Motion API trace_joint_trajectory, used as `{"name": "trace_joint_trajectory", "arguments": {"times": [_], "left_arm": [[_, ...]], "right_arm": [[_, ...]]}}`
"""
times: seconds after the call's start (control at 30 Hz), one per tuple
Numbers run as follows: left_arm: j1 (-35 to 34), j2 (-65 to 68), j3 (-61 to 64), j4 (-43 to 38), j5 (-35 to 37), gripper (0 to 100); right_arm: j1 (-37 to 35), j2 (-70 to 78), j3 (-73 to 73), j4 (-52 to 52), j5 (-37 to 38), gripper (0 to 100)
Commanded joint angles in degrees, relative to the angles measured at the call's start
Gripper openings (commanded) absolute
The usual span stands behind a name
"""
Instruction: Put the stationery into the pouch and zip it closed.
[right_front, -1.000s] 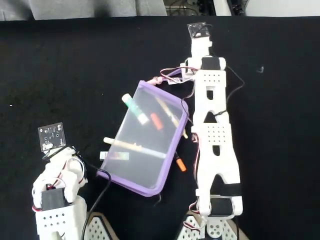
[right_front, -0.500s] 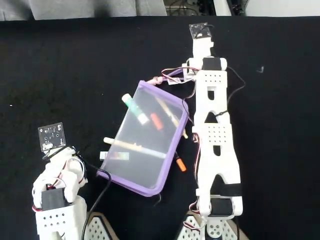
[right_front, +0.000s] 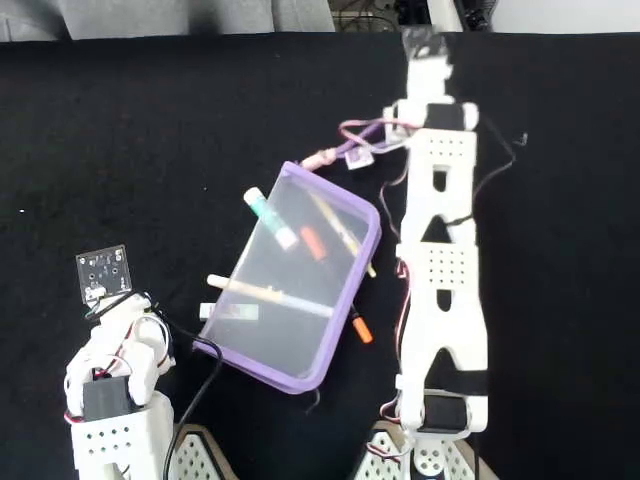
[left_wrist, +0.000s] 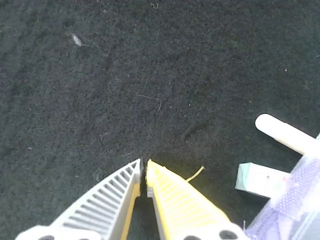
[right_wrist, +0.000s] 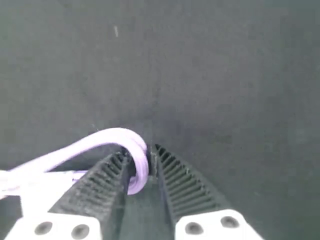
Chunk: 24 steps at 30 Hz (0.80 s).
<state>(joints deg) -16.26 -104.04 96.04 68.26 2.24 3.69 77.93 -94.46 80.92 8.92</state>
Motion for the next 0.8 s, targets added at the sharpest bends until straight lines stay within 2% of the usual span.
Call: {"name": "trace_joint_trajectory", "arguments": {"times": [0.0, 0.27, 0.5, 0.77], "left_arm": [[0.3, 0.0, 1.2, 0.4, -0.3, 3], [0.3, 0.0, 1.2, 0.4, -0.3, 3], [0.3, 0.0, 1.2, 0.4, -0.3, 3], [0.2, 0.0, 1.2, 0.4, -0.3, 3]], "right_arm": [[-1.1, -16.7, -1.2, 4.9, 0.2, 1.1], [-7.1, -37.9, -1.2, 16.0, 0.3, 1.1], [-16.0, -54.5, -1.0, 18.3, 0.3, 1.1], [-17.4, -70.6, -0.7, 20.2, 0.4, 1.1]]}}
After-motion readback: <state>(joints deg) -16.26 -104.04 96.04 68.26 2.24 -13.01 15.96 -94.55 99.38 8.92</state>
